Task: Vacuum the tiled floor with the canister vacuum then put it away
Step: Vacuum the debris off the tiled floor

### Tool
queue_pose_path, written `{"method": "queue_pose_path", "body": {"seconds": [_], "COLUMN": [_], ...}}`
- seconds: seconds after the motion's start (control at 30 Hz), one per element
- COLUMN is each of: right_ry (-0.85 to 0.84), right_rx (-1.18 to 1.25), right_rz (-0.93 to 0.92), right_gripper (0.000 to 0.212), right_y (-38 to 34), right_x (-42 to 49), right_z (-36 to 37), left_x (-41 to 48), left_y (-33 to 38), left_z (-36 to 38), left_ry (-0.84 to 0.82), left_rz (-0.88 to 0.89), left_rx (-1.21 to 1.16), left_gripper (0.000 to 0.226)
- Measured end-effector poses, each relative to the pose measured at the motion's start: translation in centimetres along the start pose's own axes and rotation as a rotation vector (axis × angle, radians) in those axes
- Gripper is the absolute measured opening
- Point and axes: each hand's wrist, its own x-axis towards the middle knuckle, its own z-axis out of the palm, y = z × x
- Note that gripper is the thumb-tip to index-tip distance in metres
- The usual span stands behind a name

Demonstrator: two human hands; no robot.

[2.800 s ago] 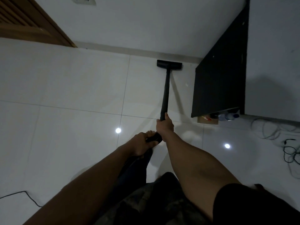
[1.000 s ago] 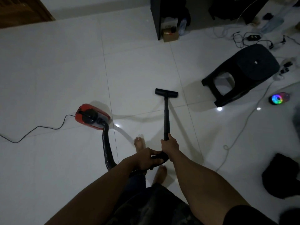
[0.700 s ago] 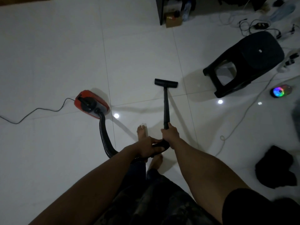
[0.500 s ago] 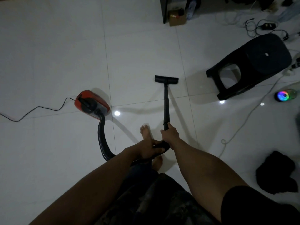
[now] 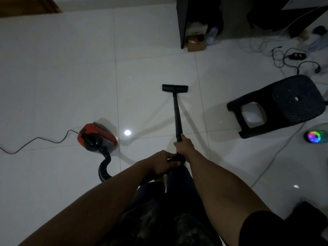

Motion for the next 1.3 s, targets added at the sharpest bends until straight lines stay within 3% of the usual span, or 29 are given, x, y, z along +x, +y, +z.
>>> {"method": "queue_pose_path", "body": {"seconds": [0.13,0.4,0.57,0.7,0.77,0.93,1.1,1.3], "right_ry": [0.004,-0.049,-0.066,-0.065,-0.055,-0.036,-0.019,-0.005], "right_rx": [-0.156,-0.086,-0.106,-0.052,-0.057,-0.041,-0.016,0.027], "right_rz": [-0.053,-0.054,-0.049,-0.037,-0.052,-0.041,-0.027,0.012], "right_gripper": [0.074,0.072,0.071,0.071,0.071,0.069,0.066,0.059], "right_y": [-3.5,-15.6,-22.6,-28.2,-31.3,-40.0,-47.7,-55.4], "right_x": [4.6,12.3,16.3,19.6,21.4,26.6,30.7,34.7], "right_z": [-2.2,-10.2,-13.6,-14.6,-15.1,-16.0,-17.2,-19.7], "left_x": [2.7,9.4,12.8,18.6,21.1,19.7,21.7,23.9], "left_y": [2.6,9.2,11.6,9.2,8.2,13.5,15.0,18.1], "left_z": [-4.4,-16.7,-22.3,-27.4,-30.5,-41.7,-50.2,-58.8], "left_ry": [0.0,0.045,0.12,0.129,0.122,0.13,0.157,0.152], "left_rz": [0.0,-0.044,-0.01,-0.068,-0.085,-0.035,0.053,0.036], "left_rx": [-0.037,-0.063,-0.122,-0.011,0.007,-0.089,-0.126,-0.141], "left_gripper": [0.038,0.053,0.05,0.091,0.099,0.052,0.045,0.042]}}
